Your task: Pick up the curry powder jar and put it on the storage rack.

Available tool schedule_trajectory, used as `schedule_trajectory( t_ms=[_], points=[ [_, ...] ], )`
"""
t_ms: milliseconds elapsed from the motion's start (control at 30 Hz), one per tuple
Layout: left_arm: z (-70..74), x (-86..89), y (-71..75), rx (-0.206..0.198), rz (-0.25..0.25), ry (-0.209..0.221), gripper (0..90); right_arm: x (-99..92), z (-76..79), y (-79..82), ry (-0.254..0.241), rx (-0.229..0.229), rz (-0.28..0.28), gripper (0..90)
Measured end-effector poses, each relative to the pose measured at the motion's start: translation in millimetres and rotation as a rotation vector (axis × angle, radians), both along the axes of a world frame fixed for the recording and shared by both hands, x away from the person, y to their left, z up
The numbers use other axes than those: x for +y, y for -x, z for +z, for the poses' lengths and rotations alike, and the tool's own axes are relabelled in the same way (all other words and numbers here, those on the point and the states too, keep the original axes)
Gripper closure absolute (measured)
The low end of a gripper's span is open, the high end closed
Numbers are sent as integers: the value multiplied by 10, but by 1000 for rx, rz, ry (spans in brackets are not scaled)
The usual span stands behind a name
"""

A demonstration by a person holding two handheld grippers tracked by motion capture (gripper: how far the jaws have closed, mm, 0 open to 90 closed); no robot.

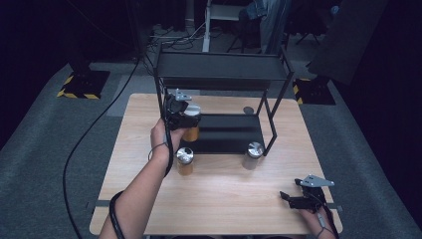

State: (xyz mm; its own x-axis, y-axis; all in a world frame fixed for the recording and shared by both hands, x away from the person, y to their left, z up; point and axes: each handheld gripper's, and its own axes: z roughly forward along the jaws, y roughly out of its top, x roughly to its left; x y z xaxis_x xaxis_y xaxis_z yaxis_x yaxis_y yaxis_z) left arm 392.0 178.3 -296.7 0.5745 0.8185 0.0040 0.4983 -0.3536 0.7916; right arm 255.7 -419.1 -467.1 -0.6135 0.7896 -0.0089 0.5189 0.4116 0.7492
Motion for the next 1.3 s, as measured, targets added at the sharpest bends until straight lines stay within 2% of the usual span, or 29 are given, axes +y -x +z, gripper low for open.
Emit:
schedule_trajectory(
  t_ms=[100,233,400,500,1000,1167,1300],
  points=[
    [-37,-41,-58,17,4,-10,337,0,0,0,0,0,0,135],
    [-86,-74,-106,22,14,-24,337,0,0,0,0,0,0,135],
    [-158,-90,-153,42,25,-15,337,0,0,0,0,0,0,135],
    [-171,-129,-174,52,25,-37,337,5,1,5,0,1,-3,135],
    [-259,-194,-256,85,51,-94,337,4,1,5,0,0,-3,136],
    [-284,-191,-277,100,58,-89,337,4,1,5,0,1,-3,135],
    [-283,-223,-284,103,54,-110,337,5,1,5,0,1,-3,135]
  ],
)
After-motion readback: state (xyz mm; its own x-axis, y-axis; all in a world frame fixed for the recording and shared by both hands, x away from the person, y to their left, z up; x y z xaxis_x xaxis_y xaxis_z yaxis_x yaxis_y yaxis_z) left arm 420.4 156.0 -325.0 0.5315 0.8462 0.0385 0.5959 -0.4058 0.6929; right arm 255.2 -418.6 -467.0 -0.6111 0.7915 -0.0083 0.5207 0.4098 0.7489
